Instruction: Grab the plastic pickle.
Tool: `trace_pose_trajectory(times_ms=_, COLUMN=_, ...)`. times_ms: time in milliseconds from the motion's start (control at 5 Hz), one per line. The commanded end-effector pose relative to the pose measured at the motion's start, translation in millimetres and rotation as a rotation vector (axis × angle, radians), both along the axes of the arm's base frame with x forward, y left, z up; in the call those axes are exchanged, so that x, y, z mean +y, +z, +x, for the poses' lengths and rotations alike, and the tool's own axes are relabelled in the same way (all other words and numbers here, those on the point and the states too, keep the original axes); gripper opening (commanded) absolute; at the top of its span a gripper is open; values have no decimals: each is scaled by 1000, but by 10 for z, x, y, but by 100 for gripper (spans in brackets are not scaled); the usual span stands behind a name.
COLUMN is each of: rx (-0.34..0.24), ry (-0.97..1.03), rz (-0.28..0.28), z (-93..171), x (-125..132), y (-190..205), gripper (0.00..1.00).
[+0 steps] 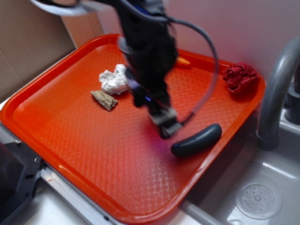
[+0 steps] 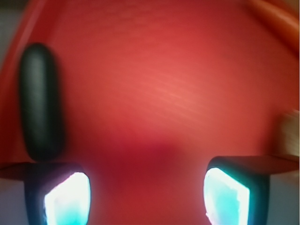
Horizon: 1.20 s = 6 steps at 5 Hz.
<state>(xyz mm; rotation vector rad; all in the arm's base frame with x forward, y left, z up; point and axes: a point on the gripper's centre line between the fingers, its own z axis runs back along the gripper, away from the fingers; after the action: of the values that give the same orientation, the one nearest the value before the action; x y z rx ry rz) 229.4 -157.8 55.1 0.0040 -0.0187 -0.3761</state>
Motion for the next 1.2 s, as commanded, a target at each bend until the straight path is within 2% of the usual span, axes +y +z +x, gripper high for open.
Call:
trace_pose_trajectory(times_ms=0, rx=-85, ry=-252, rz=-171, z=67, x=-398, y=137, gripper=100)
trace_pose_trajectory(times_ms=200, rx=-82, ry=-252, rz=-222, z=91, x=-440, y=101, gripper=100)
trace_pose_trajectory(times_ms=400, rx=-67, ry=-278, rz=-150, z=139, x=-494, y=-91, gripper=100)
trace_pose_trajectory(times_ms=600, rx=-16, ry=-260, rz=-74, z=173, x=-403, y=-189, gripper=100)
trace_pose_trajectory(times_ms=800, rx=3, ry=-201, rz=-11, z=196, x=-262, y=-198, gripper=0)
trace_pose_trajectory(times_ms=1000, rx=-13, ry=-205, rz=-42, z=223, x=-135, y=-185, gripper=0)
